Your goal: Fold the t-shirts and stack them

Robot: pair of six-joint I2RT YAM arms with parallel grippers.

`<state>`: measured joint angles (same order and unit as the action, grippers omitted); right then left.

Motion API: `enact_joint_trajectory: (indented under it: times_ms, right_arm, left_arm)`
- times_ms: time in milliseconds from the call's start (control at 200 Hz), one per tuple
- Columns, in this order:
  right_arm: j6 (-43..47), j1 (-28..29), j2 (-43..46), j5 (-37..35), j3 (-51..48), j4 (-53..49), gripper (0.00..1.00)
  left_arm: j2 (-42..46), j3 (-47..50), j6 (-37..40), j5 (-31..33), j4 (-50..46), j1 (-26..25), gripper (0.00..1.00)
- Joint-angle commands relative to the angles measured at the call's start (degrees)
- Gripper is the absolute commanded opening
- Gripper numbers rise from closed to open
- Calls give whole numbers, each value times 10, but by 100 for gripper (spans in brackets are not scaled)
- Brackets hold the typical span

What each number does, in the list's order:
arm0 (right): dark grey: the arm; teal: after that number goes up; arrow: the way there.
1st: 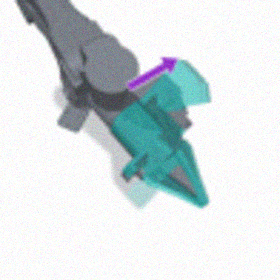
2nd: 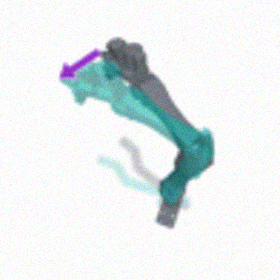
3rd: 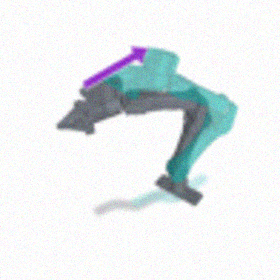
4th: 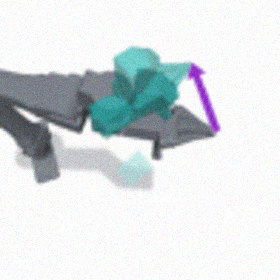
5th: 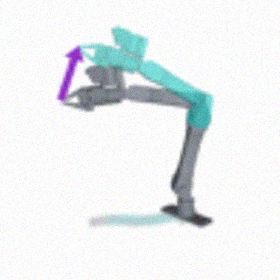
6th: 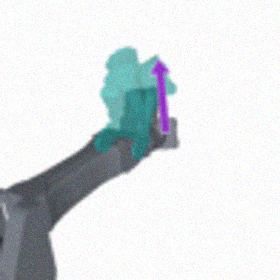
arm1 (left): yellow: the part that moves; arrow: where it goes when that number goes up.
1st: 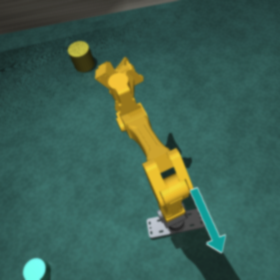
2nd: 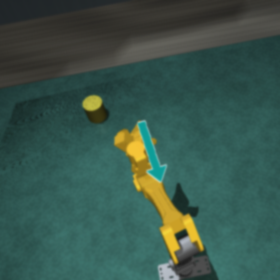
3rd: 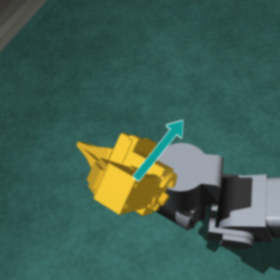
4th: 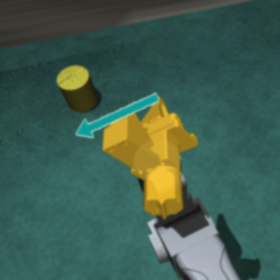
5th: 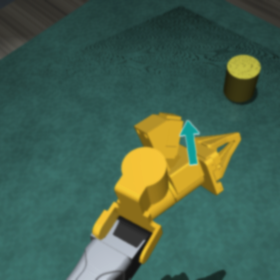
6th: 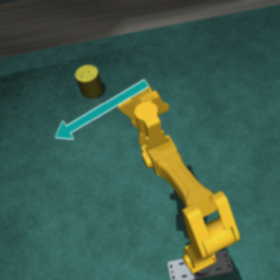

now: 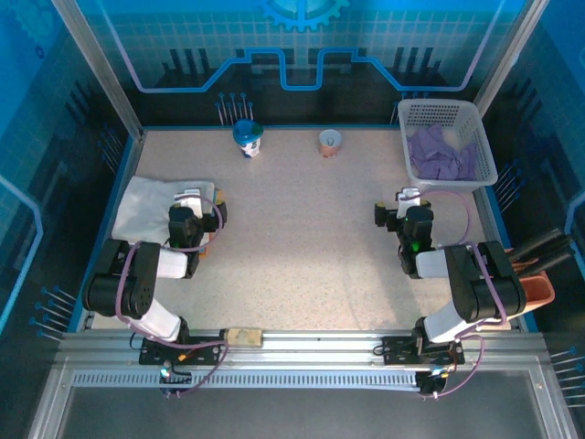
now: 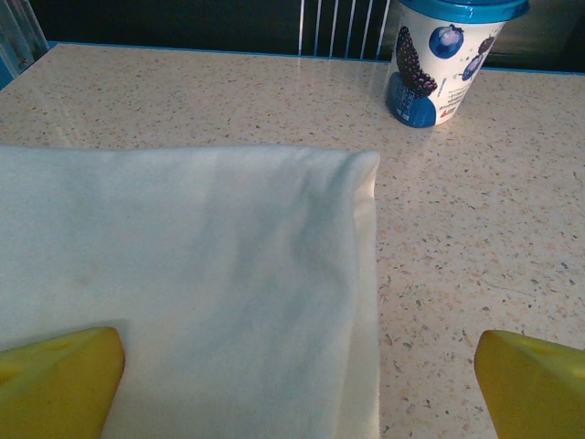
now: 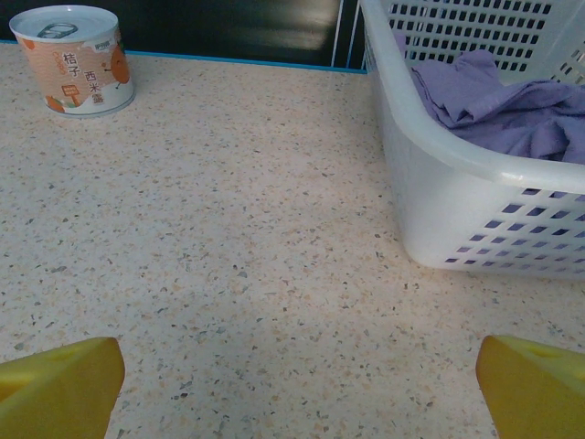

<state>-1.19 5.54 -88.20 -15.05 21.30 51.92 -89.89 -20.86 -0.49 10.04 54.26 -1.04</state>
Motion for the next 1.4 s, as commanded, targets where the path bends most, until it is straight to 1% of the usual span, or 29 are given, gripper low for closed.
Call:
enact_joint_trajectory:
  times_ms: [0, 70, 115, 145, 230, 285, 365, 455, 565, 655, 705, 820, 876, 921, 971, 991, 1041, 1141, 1326, 1396]
  right_arm:
    - [10, 16, 18, -22, 4, 2, 100]
    - [21, 23, 27, -25, -9, 24, 100]
    - [27, 36, 46, -65, -5, 4, 100]
    - [31, 44, 67, -79, 7, -33, 100]
    - [33, 49, 110, -87, 62, -155, 100]
    - [5, 50, 125, -111, 101, -228, 100]
    - [-34, 49, 131, -109, 168, -332, 100]
    - [-89, 46, 108, -86, 272, -491, 100]
    - [-155, 33, 49, -45, 426, -688, 100]
    - [-195, 15, -2, -18, 521, -776, 100]
    - [-218, 6, -31, -24, 568, -810, 100]
    - [-274, -28, -91, -9, 656, -844, 100]
    - [-298, -52, -129, -1, 692, -847, 93]
    - [-320, -73, -169, 9, 735, -869, 92]
    - [-336, -91, -210, 5, 795, -906, 92]
    - [-339, -93, -222, -8, 813, -915, 93]
    - [-336, -91, -226, -50, 812, -889, 95]
    - [-346, -100, -229, -68, 795, -838, 96]
    - [-363, -104, -284, -86, 826, -859, 96]
    - [-376, -114, -297, -78, 825, -858, 95]
  left_arm:
    - [21, 2, 6, -2, 3, -8, 99]
    - [53, 7, 24, 25, -15, -27, 99]
    - [77, 2, 32, 43, -43, -39, 99]
    - [93, -5, 35, 51, -70, -44, 99]
    - [137, -42, 25, 76, -169, -54, 99]
    - [159, -73, -14, 91, -246, -56, 99]
    - [179, -109, -74, 86, -336, -56, 97]
    - [188, -145, -134, 83, -426, -59, 96]
    - [189, -199, -188, 41, -549, -62, 96]
    - [191, -223, -206, 13, -622, -78, 96]
    - [199, -228, -215, -3, -648, -88, 94]
    - [218, -230, -225, -30, -687, -112, 92]
    - [226, -231, -225, -34, -707, -119, 93]
    - [233, -231, -231, -38, -722, -123, 93]
    - [241, -231, -233, -49, -732, -126, 93]
    - [245, -232, -233, -52, -736, -128, 92]
    - [252, -236, -232, -57, -747, -133, 93]
    - [279, -224, -228, -71, -743, -143, 93]
    - [352, -162, -253, -70, -688, -150, 93]
    - [366, -150, -260, -71, -682, -150, 93]
